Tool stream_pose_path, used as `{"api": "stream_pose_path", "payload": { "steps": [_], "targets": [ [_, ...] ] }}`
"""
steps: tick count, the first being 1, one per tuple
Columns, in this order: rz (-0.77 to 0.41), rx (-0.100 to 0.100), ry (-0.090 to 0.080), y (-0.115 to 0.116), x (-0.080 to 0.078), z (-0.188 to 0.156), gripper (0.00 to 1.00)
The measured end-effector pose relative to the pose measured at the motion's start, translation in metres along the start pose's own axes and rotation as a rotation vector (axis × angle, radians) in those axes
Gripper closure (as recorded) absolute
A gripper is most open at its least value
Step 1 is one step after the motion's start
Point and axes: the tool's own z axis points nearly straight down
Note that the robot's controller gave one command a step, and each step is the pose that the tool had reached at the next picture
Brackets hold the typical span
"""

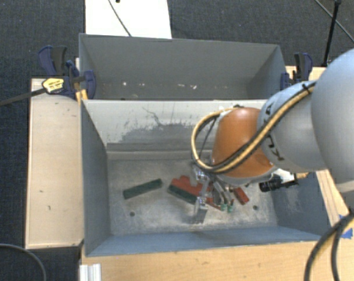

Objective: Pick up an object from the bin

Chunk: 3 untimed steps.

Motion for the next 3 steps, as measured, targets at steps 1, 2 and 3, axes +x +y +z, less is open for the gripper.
{"api": "stream_pose_path", "payload": {
  "steps": [1, 2, 3],
  "targets": [
    [0.033, -0.003, -0.004, 0.023, 0.023, -0.035, 0.0],
    [0.153, -0.002, -0.007, 0.015, 0.005, -0.034, 0.0],
    [0.276, -0.002, -0.006, 0.017, 0.005, -0.004, 0.0]
  ]
}}
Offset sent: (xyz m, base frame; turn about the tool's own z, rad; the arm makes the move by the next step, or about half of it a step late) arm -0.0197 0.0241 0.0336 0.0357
